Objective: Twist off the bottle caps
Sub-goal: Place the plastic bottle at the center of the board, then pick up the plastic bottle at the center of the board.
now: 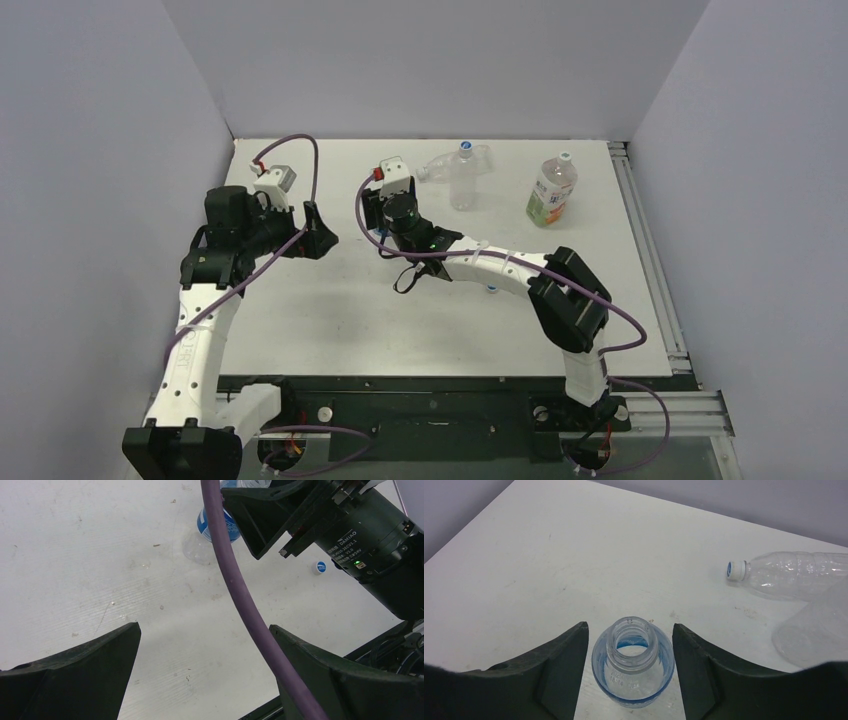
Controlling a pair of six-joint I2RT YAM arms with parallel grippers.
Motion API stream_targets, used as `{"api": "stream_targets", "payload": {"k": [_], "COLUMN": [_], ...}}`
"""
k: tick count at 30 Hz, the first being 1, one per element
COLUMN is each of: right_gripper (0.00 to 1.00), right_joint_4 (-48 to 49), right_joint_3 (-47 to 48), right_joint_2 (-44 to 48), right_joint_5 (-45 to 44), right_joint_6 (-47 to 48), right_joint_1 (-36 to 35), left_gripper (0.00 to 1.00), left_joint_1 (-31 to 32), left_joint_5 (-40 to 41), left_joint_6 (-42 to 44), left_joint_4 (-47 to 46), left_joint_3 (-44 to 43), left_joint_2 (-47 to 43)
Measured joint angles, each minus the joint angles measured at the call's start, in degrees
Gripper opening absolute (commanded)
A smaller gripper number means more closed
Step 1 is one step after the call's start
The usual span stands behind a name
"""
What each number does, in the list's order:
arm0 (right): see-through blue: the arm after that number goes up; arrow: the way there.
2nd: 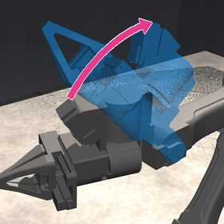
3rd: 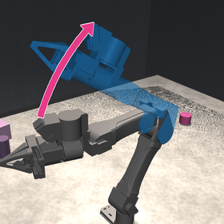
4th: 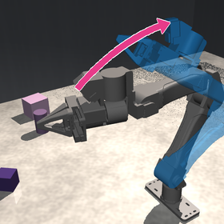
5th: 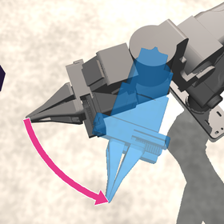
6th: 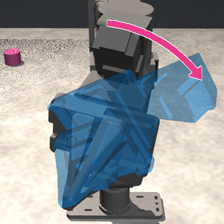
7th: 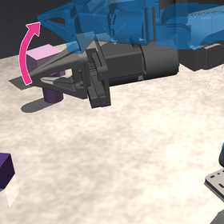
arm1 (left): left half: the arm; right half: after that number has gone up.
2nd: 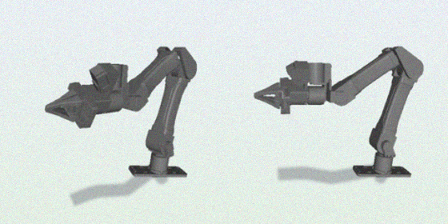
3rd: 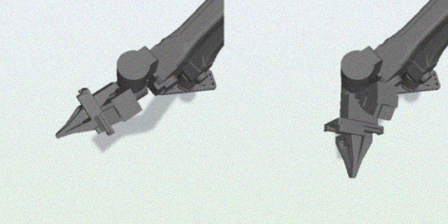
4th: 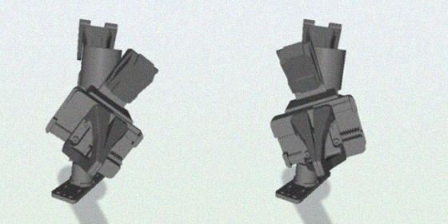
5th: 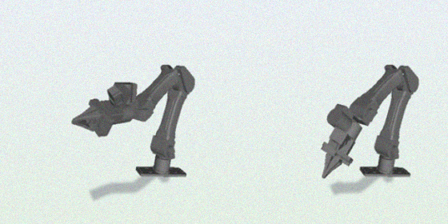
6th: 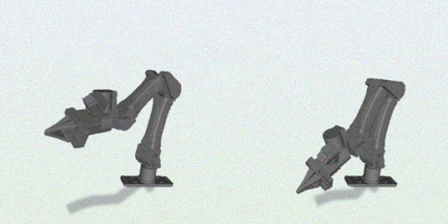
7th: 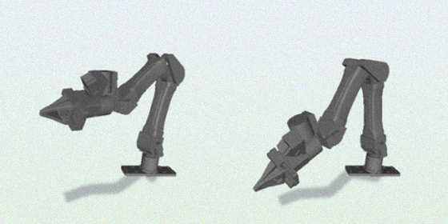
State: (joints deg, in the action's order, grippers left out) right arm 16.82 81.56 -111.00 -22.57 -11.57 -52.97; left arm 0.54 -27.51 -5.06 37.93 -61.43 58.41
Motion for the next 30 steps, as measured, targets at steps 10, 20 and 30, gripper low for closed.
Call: {"api": "stream_targets", "payload": {"k": [10, 20, 30], "right_gripper": [0.68, 0.81, 0.83], "right_joint_4": [-1.4, -5.9, -18.1], "right_joint_3": [0.0, 0.8, 8.5], "right_joint_2": [0.2, 3.7, 13.1], "right_joint_5": [2.0, 5.2, 6.5], "right_joint_6": [0.0, 0.4, -1.1], "right_joint_1": [0.0, 0.9, 8.2], "left_gripper": [0.97, 0.97, 0.97], "left_joint_1": [0.0, 0.0, 0.0], "left_joint_5": [-0.2, -0.6, -0.6], "left_joint_6": [0.9, 1.3, 1.2], "left_joint_4": [-0.5, -0.9, -0.9], "left_joint_3": [0.0, 0.0, -0.7], "left_joint_2": [-0.2, -0.2, 1.0]}}
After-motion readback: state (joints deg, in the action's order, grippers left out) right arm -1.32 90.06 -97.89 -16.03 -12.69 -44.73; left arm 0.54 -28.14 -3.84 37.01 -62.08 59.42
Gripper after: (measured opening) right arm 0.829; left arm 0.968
